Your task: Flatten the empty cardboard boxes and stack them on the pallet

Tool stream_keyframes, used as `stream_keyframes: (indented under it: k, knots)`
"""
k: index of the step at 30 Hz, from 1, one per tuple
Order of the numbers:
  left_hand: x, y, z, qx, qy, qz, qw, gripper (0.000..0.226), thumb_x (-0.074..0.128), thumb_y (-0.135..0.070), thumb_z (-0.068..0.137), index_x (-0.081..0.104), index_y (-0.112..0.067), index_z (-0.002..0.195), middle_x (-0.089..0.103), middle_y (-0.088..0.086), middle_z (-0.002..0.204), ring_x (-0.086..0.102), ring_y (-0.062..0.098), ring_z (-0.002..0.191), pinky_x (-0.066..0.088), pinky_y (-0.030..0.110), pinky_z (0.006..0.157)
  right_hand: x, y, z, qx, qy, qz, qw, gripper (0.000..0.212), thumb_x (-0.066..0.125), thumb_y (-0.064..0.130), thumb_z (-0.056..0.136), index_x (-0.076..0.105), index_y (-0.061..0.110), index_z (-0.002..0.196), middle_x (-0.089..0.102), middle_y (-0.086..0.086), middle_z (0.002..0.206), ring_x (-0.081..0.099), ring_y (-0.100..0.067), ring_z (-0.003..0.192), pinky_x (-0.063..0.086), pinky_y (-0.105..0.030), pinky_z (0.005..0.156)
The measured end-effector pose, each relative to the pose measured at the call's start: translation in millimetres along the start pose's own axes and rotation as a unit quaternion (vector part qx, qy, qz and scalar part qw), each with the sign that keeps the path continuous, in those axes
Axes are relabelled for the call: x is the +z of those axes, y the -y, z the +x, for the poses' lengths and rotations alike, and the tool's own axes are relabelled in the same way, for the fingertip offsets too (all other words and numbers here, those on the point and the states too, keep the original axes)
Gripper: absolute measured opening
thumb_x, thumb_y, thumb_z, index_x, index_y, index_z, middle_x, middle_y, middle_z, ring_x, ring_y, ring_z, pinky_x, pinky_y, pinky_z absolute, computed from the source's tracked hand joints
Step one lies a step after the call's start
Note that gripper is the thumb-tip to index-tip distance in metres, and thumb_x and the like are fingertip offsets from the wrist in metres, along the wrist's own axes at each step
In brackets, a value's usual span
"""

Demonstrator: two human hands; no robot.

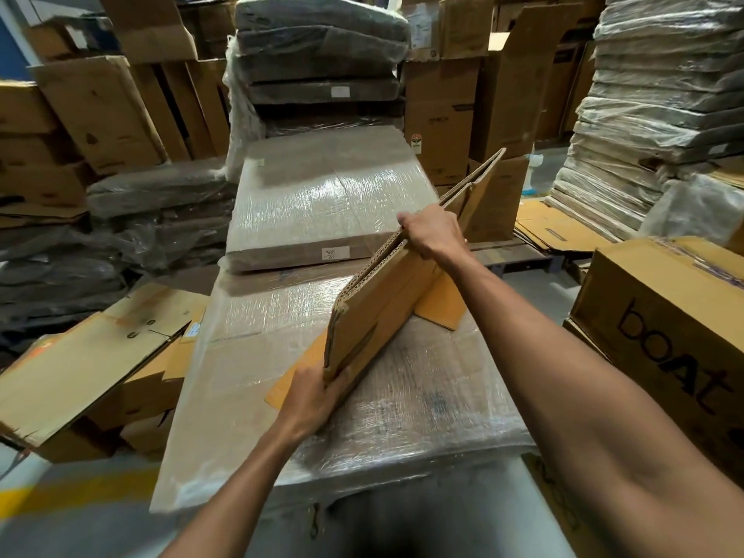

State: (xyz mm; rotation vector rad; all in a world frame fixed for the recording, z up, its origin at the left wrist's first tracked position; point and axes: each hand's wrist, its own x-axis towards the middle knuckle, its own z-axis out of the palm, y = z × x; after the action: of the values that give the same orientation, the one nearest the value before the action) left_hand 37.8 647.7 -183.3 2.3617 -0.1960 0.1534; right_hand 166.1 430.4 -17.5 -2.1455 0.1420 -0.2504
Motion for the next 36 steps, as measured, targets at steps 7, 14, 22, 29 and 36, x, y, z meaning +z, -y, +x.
stream_keyframes:
  k: [7,14,22,29,36]
  knots:
    - [-16,-33,51,0.074,-0.088,0.014,0.993,0.028,0.061,-0.04,0.1,0.072,-0.017,0.09,0.069,0.002,0.073,0.067,0.021,0.061,0.058,0.042,0.056,10,-50,-23,0.001,-0.07,0.273,0.96,0.04,0.053,0.054,0.098,0.046,0.032,0.13,0.064,0.003,0.117,0.07,-0.024,0.099,0.055,-0.046,0.087]
    - [-55,-134,109,0.114,-0.21,-0.122,0.963,0.017,0.061,-0.035,0.101,0.066,-0.021,0.093,0.065,-0.009,0.082,0.061,-0.004,0.071,0.048,0.005,0.057,76,-154,-86,0.212,0.092,0.352,0.907,0.022,0.063,0.019,0.09,0.052,0.011,0.107,0.063,-0.011,0.097,0.063,-0.024,0.078,0.048,-0.035,0.064]
    - [-107,-142,150,-0.033,-0.258,-0.344,0.902,0.015,0.071,-0.033,0.094,0.07,-0.024,0.083,0.077,0.002,0.087,0.076,0.018,0.081,0.063,0.038,0.079,88,-186,-99,0.34,0.084,0.527,0.774,0.069,0.064,0.054,0.094,0.035,0.027,0.15,0.044,-0.015,0.149,0.045,-0.049,0.136,0.045,-0.063,0.103]
    - [-100,-104,150,-0.142,-0.254,-0.495,0.819,0.011,0.075,-0.013,0.091,0.068,-0.004,0.088,0.074,0.013,0.082,0.075,0.022,0.068,0.064,0.039,0.062,86,-204,-111,0.315,-0.015,0.652,0.689,0.077,0.072,0.064,0.081,0.048,0.026,0.143,0.073,-0.015,0.12,0.067,-0.041,0.113,0.049,-0.063,0.1]
    - [-73,-47,156,-0.196,-0.213,-0.506,0.812,0.01,0.071,-0.012,0.094,0.068,-0.002,0.095,0.073,0.019,0.1,0.074,0.03,0.086,0.062,0.048,0.077,72,-225,-122,0.391,-0.191,0.547,0.715,0.053,0.083,0.028,0.082,0.058,0.013,0.127,0.067,-0.016,0.12,0.064,-0.032,0.089,0.052,-0.039,0.069]
